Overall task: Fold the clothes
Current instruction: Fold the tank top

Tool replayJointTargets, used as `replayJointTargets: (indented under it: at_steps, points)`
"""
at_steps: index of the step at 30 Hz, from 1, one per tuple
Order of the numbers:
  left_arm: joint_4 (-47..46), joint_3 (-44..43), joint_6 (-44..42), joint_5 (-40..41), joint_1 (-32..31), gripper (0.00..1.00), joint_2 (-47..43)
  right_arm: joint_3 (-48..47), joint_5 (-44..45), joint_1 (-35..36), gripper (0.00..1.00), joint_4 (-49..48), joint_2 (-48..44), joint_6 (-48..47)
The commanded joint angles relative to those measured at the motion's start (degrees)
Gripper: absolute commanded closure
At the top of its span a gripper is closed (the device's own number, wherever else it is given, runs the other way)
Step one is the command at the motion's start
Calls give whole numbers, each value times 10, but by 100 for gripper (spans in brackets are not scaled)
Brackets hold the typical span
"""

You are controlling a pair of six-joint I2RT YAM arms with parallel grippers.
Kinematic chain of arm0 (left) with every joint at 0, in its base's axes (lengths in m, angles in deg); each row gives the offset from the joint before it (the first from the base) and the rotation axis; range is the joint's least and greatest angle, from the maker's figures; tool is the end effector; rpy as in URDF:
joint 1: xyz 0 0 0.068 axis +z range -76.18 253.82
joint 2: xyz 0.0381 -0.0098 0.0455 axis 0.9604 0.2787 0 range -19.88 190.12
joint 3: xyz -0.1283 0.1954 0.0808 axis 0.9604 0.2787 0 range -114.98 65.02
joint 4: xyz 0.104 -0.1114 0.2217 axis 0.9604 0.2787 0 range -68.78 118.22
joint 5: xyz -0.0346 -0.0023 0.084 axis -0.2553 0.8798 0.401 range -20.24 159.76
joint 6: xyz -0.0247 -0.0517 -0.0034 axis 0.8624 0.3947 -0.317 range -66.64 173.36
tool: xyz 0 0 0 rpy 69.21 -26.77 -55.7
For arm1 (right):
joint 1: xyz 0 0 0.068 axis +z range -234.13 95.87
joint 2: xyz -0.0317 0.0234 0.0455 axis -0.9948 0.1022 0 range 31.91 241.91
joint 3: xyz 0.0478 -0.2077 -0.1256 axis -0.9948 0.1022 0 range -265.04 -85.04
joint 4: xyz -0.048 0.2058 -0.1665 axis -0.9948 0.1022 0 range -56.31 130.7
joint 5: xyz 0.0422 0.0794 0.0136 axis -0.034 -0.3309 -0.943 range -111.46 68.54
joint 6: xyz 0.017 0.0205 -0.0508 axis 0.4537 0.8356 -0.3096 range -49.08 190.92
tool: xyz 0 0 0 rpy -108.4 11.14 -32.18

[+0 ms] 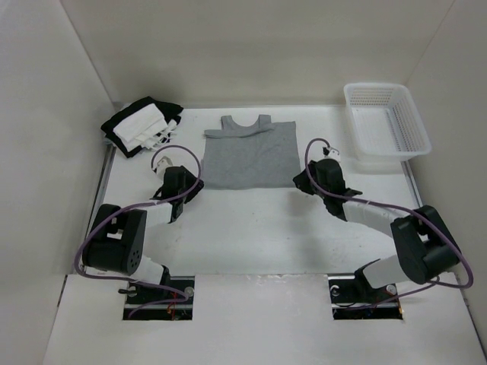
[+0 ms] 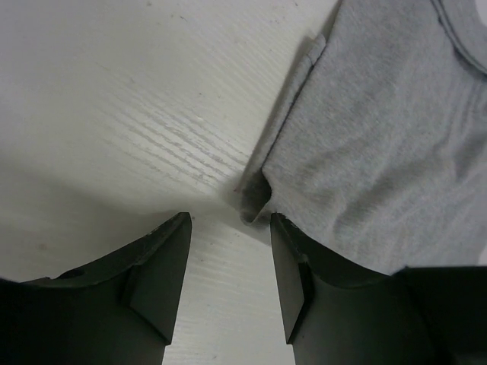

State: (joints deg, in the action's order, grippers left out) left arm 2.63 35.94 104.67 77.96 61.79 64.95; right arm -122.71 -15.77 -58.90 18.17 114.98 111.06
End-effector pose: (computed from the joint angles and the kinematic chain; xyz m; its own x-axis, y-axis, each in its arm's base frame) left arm 0.2767 -0.0530 0.1057 -0.4435 -0.6954 -0.5655 -0.4016 0.7182 -0.5682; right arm 0.2830 0.1290 0.1543 -0.5678 0.4416 -0.6947 0.0256 0.8530 0.5213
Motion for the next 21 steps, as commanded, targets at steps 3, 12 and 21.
replayJointTargets:
  at_steps: [3,12,21]
  points:
    - [-128,24,57,-59,14,55,18,56,16,10,72,-57,-35,17]
    - [-158,26,74,-68,17,60,29,50,5,10,68,-70,-4,28]
    - [-147,25,78,-59,21,83,36,54,-2,-24,57,-91,48,60]
